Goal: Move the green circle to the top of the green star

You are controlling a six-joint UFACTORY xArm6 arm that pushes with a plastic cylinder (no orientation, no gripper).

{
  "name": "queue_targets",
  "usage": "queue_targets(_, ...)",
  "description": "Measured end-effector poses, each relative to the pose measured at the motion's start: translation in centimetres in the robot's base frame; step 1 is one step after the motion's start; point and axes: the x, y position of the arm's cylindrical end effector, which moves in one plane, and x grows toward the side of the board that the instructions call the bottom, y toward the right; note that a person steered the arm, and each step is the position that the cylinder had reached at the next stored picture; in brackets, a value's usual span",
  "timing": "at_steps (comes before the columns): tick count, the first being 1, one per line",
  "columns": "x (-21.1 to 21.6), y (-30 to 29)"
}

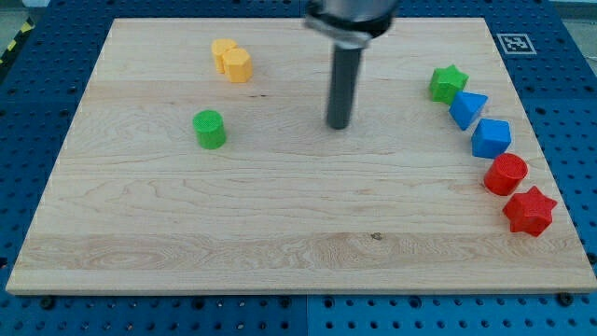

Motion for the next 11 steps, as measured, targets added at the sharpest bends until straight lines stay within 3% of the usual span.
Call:
queue_targets(1,0.0,-4.0)
queue_targets(2,2.2,-3.4)
queue_targets(3,6.1,-3.6)
queue_targets(4,9.6,-8.2)
queue_targets(5,8.5,-14.8)
queue_targets(6,2.4,-16.0)
queue_targets(8,2.1,-16.0)
queue_targets(11,-5.1,-6.0)
